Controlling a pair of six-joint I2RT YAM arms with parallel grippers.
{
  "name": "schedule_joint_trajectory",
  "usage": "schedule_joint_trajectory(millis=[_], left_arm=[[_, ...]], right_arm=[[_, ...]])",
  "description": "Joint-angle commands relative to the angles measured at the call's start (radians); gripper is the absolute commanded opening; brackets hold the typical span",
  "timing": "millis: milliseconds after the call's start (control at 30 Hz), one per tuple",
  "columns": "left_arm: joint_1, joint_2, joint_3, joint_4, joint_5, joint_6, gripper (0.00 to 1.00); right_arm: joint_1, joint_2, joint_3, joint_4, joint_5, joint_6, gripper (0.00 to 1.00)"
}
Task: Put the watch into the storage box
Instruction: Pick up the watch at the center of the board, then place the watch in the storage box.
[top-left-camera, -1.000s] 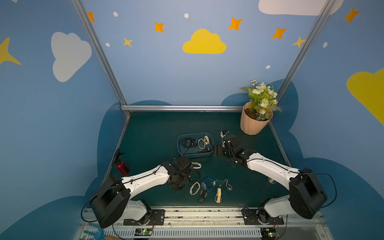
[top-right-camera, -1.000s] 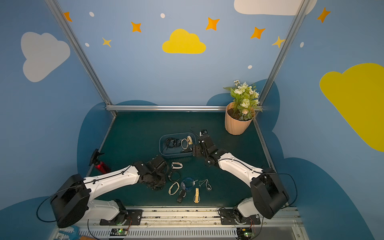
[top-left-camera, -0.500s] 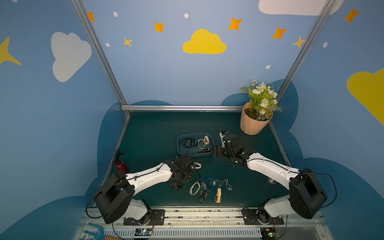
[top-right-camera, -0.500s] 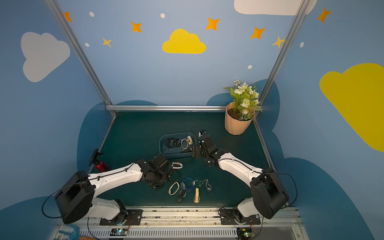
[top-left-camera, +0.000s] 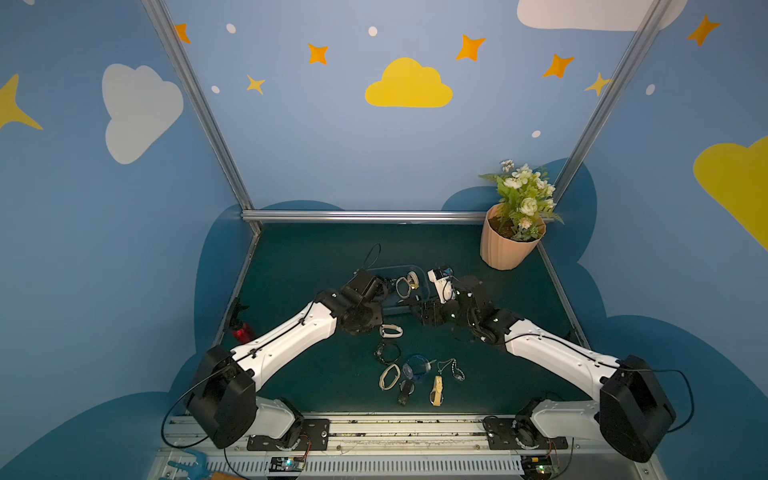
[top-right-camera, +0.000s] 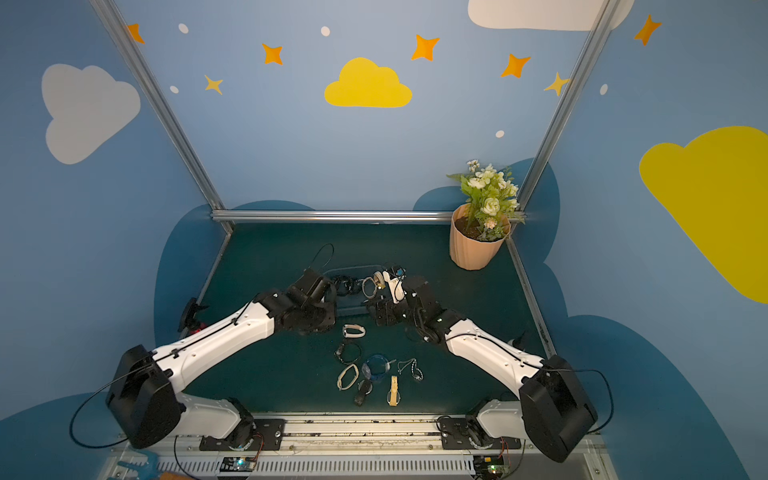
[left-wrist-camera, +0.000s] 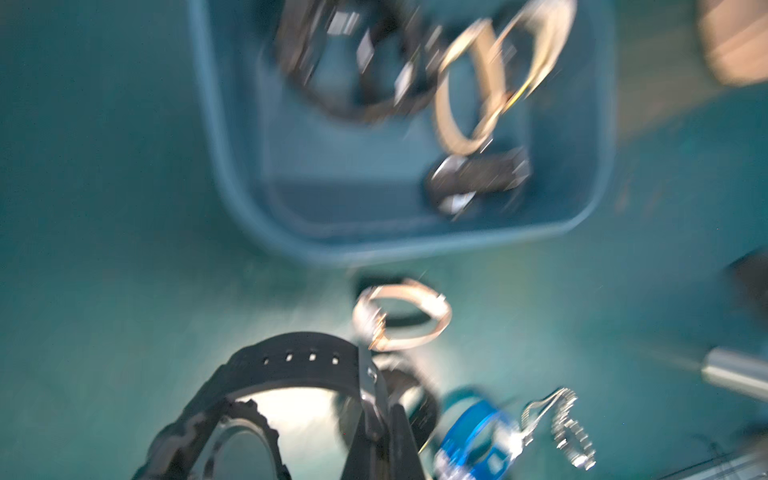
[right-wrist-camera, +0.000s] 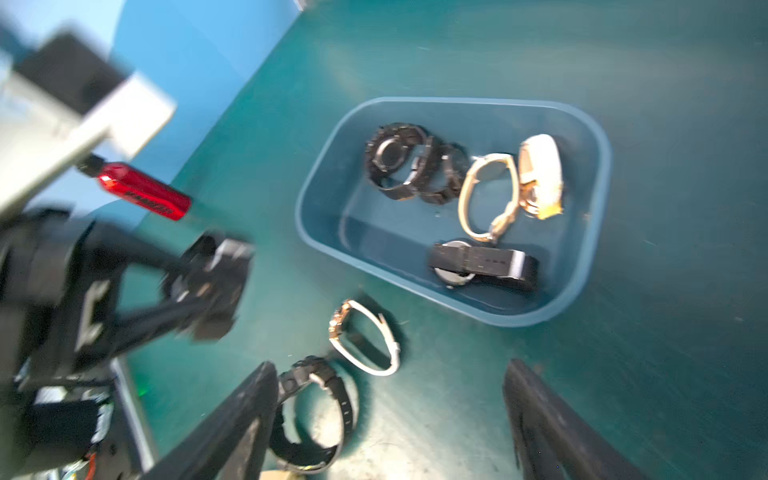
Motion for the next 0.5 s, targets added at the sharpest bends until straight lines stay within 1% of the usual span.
schedule_joint_trajectory(millis=[0,133,200,333,400,467], left_arm=[[0.007,0.064,0.102,0.064,-0.012,0.107,0.04],[0.018,0.168,0.212,0.09,-0.001,0.154,0.04],[0.024,0.221,0.253,0.12,0.025,0.163,0.04],[0.03,0.325,0.336,0.126,0.043,0.177,0.04],[0.029,0.375,0.362,0.146,0.071,0.184,0.04],[0.029,0.423,0.384,0.17,0.092,0.188,0.05]], right_arm=[[0.008,-0.032,-0.019,0.029,-0.031,-0.013,0.86],[0.011,-0.043,-0.018,0.002,0.01,0.004,0.86],[0.009,-0.055,-0.027,-0.002,0.047,0.016,0.86],[-0.001,-0.068,-0.023,-0.038,0.132,0.067,0.86],[-0.013,-0.069,-0.009,-0.075,0.139,0.076,0.86],[-0.015,-0.076,-0.022,-0.064,0.141,0.073,0.86]])
